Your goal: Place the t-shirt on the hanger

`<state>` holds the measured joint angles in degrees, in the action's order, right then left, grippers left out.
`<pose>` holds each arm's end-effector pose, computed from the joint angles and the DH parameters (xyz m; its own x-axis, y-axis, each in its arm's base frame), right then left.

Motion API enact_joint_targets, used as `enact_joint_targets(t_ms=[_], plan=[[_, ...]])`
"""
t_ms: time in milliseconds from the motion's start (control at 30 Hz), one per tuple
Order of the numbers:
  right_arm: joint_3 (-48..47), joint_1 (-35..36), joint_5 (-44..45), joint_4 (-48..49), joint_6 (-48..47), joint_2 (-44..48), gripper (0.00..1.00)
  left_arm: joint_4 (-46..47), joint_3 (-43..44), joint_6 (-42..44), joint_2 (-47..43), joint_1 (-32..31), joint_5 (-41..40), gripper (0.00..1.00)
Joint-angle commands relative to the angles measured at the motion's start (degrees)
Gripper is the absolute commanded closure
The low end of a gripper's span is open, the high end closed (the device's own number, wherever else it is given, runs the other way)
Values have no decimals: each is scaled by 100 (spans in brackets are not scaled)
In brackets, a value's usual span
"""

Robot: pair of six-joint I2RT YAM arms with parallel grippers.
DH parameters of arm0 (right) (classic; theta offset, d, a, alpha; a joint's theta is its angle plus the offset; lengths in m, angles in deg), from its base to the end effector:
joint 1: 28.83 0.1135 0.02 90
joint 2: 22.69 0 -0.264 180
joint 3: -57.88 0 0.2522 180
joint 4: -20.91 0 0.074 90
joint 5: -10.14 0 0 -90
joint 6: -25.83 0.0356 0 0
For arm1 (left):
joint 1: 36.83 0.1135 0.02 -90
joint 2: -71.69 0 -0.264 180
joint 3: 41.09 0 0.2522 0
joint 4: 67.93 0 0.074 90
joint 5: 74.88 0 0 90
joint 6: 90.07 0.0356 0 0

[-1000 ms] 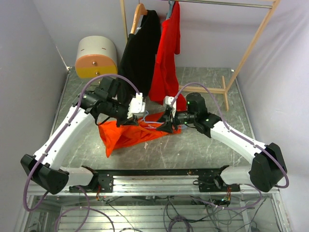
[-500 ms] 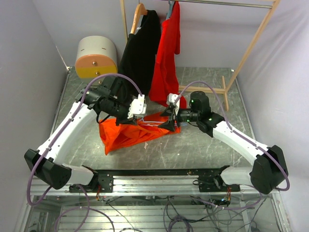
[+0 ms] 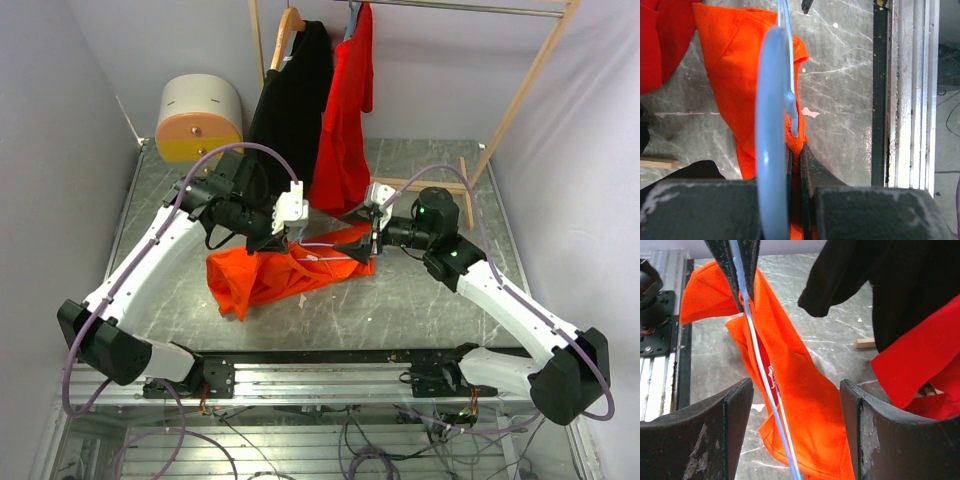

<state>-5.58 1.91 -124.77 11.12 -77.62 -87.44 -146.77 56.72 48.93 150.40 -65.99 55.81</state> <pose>0.2079 0.1529 0.3275 0.0621 -0.1547 -0.9860 -0.9696 0.2247 -0.0963 0.2136 -0.1457 0.3677 0.0005 0.6550 -0.7556 0.9999 0.0118 0.0109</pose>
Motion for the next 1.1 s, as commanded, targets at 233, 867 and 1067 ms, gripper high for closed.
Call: enact_joint_targets(t_ms=[233,867,1067], plan=[[-534,-211,3736,-221,1543,512,31,727,500,-1141,222,217,-219,93],[-1445,1226,6170,-3061,3727,-515,48,1100,1133,-2095,885,500,23,93],[-1718,1971,6893,-3393,4407,-1249,45,1123,1114,-2138,872,509,26,93]])
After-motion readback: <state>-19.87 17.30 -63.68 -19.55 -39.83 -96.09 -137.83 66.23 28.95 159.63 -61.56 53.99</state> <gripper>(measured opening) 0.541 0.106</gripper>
